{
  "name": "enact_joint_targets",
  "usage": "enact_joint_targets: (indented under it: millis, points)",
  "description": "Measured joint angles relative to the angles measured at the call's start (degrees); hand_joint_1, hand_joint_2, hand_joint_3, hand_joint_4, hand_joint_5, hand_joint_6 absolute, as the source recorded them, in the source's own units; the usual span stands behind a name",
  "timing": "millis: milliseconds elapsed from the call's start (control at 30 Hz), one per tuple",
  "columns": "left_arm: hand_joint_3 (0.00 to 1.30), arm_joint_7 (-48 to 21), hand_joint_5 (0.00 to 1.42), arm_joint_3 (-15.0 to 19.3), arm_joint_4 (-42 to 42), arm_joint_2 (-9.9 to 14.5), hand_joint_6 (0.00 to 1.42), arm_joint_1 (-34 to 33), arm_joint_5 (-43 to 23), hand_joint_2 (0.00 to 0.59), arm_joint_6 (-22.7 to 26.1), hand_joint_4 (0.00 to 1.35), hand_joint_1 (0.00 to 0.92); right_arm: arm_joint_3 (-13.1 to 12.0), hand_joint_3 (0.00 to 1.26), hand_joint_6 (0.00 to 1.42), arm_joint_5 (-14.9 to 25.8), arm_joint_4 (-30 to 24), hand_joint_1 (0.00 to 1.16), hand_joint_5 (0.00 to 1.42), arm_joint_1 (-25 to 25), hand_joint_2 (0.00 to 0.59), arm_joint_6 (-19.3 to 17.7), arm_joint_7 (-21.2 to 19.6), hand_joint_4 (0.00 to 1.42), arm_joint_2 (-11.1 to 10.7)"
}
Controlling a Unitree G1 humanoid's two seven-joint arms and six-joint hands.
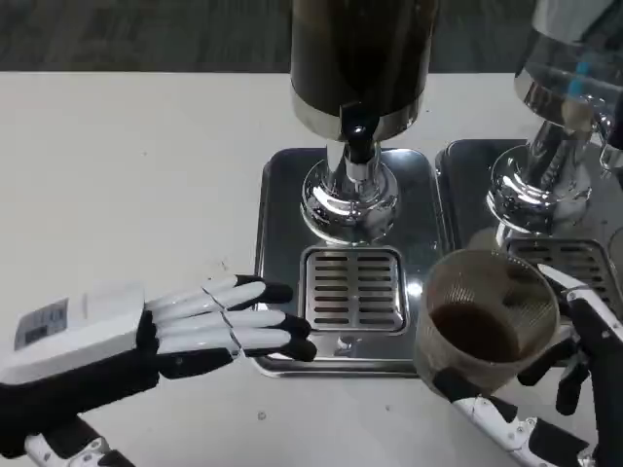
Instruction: Grasp the cup under the faucet to collect the drink, then remove the cup.
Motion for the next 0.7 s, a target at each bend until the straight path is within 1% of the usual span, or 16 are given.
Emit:
enact_joint_targets:
  millis: [700]
  points:
    - [0.17,1.5,0.00,0.0,0.4,0.5,0.00,0.0,0.1,0.147,0.0,0.02,0.000,-0.5,0.65,1.26,0.2,0.0,0.77,0.95,-1.1,0.204,-0.4,0.6,0.74,0.2]
